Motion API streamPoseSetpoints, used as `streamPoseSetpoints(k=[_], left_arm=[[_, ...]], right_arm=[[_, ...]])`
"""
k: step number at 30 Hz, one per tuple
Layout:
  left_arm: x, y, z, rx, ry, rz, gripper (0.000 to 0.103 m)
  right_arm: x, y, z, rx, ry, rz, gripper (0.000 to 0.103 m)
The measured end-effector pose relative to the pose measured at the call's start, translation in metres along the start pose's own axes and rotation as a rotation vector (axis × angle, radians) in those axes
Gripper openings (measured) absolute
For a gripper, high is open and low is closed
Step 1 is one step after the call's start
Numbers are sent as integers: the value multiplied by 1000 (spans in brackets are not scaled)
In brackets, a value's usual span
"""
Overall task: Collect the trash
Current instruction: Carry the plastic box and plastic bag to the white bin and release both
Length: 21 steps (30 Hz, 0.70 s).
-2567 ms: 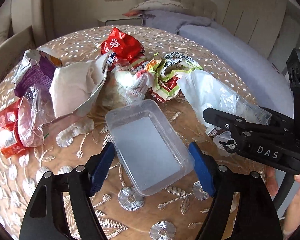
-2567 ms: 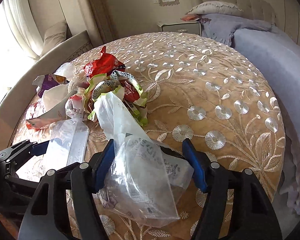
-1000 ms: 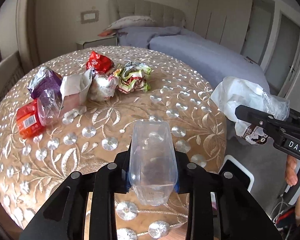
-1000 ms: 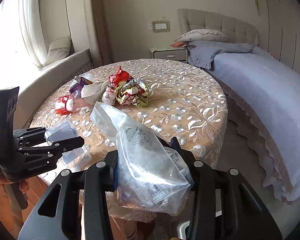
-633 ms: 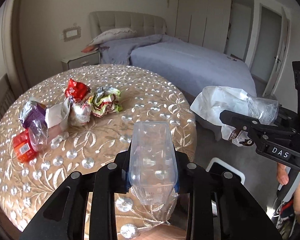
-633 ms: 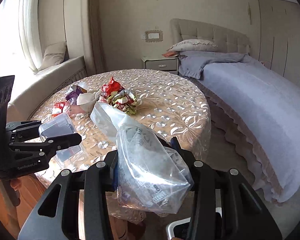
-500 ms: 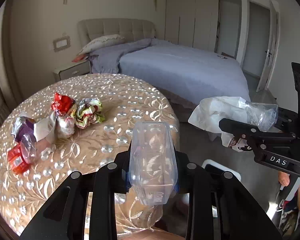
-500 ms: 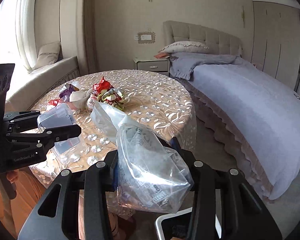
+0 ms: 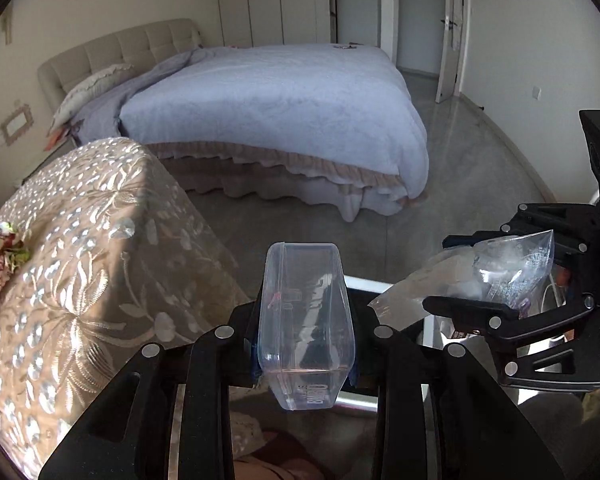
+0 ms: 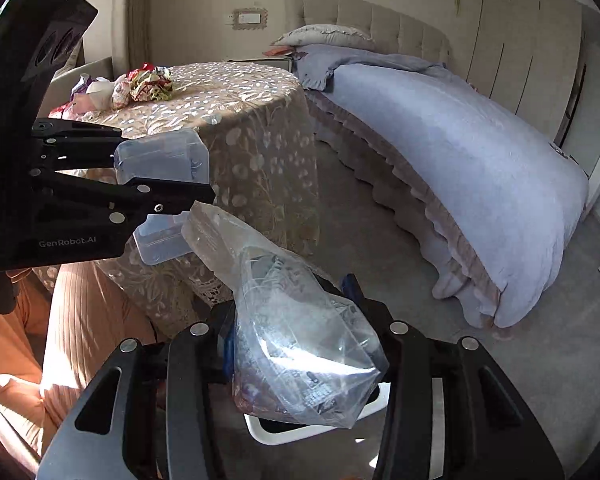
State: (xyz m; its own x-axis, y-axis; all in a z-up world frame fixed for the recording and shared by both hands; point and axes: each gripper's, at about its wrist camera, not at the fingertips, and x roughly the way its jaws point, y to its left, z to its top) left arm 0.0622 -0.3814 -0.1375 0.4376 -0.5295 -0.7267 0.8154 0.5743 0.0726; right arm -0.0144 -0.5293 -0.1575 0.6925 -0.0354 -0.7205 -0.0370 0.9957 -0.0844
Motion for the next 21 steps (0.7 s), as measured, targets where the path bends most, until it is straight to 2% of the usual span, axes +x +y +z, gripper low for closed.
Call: streamPoseSetpoints(k=[6,14,15,16,17,18,19,21], left_arm=[[60,-29,-14,111,110,-50,29],[114,-30,-28,158,194,-145,29],[120,-29,-28,159,201,-151,30],[125,-27,-29,157,207,-160,30],[129,-27,-29,156,213,-180,41],[134,-26,-30,153,223,-198,85],[137,-26,-31,150,229,-196,99],[142,-30,-32,160,224,-202,98]], right_arm=[[42,-16,-36,48,124,25,46],[89,-30,-60,73,228,70,46],[94,-30,-62,67,235,76,49],[97,-31,-63,62,239,84,61],[100,-31,-63,50,242,91,74],[101,-30,-64,34,239,74,100],[101,-29,-64,17,229,59,98],[105,-29,-65,1,256,57,98]])
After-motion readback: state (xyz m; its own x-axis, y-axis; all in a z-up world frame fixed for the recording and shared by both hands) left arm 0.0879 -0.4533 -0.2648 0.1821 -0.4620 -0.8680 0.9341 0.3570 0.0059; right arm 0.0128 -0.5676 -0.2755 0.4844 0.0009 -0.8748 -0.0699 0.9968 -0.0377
